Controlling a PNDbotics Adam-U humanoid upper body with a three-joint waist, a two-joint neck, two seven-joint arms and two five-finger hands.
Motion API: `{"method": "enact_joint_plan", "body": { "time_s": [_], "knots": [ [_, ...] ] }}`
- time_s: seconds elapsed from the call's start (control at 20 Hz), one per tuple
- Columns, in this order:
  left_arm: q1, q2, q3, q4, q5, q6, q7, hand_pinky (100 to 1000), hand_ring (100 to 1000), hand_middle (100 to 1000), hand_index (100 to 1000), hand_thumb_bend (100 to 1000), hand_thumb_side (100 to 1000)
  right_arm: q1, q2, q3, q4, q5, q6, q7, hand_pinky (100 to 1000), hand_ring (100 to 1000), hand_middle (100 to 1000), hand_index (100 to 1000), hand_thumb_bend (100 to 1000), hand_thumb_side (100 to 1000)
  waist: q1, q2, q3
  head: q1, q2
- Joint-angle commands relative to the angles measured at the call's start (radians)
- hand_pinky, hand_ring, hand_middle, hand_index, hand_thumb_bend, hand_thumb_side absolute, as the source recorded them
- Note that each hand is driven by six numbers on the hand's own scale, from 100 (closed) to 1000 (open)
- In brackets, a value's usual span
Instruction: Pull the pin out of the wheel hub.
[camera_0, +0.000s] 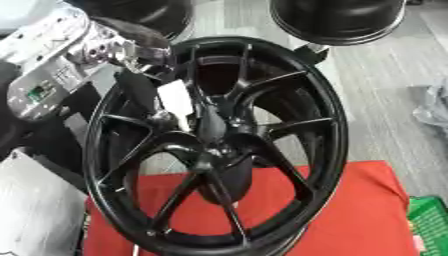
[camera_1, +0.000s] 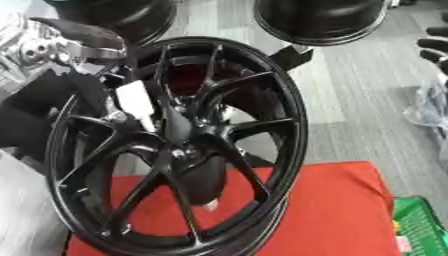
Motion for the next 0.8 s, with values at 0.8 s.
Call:
{"method": "enact_joint_plan", "body": {
  "time_s": [0.8],
  "knots": [
    [-0.025,0.044,0.054,-0.078,-0.001,0.054,-0.002,830,777,656,459,421,351,-0.012,-0.036,-0.001,-0.009,0.003,-0.005,0.006,800,692,632,783,100,679,-0.004,-0.034,0.003,0.008,-0.013]
  ]
}}
